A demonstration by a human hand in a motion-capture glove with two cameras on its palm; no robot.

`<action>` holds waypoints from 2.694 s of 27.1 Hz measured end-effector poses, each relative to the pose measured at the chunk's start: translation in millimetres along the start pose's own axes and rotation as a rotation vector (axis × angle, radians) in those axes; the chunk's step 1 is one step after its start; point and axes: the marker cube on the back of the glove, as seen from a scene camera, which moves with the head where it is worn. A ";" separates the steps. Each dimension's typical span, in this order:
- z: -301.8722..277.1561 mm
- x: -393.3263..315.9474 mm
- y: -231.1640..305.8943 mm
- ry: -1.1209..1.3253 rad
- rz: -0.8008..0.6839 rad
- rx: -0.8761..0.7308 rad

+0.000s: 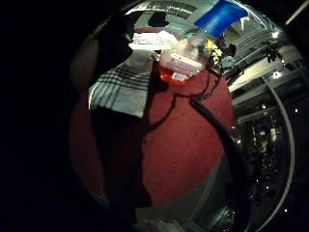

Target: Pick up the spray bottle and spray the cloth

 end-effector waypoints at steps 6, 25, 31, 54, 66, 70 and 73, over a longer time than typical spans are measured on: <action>0.8 14.8 -9.1 -0.185 0.090 0.078; 21.2 73.6 -30.2 -1.131 0.527 0.418; 25.6 75.9 -37.8 -1.135 0.561 0.433; 65.5 101.4 -133.8 -0.980 0.798 0.416; 70.0 115.0 -154.3 -0.942 0.882 0.571; 68.2 118.7 -151.1 -0.969 0.855 0.569; 62.6 120.8 -146.8 -1.010 0.798 0.531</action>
